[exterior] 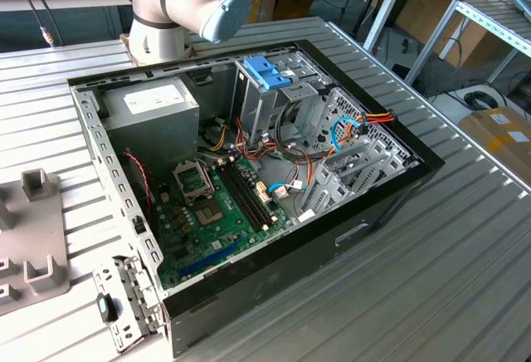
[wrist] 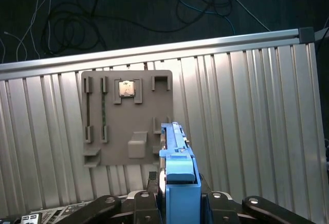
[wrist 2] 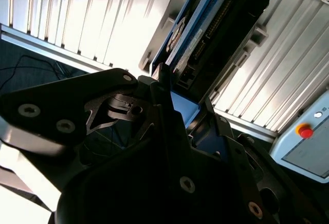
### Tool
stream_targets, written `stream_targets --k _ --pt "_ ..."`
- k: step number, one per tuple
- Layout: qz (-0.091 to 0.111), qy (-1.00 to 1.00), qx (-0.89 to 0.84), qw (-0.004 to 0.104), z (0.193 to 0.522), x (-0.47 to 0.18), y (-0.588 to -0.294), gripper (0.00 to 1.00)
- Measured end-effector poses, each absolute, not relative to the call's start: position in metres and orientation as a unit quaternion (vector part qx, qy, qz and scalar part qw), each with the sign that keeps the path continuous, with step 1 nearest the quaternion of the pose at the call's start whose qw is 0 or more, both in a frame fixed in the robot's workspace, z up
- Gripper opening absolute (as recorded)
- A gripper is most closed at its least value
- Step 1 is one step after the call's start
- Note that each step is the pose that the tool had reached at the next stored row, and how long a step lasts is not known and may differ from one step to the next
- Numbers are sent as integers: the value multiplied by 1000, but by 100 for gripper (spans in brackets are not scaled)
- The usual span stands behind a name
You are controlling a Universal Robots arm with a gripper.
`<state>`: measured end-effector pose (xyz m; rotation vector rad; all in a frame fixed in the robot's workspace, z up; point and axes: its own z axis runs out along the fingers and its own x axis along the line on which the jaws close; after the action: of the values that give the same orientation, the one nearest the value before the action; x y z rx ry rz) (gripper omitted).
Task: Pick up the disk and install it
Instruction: 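Pick up the disk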
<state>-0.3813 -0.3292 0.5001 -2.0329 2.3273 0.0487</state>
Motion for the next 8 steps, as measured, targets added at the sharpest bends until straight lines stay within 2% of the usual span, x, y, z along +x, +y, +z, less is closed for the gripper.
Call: stream_targets --k 8 --pt "16 753 -658 26 500 -376 -329 37"
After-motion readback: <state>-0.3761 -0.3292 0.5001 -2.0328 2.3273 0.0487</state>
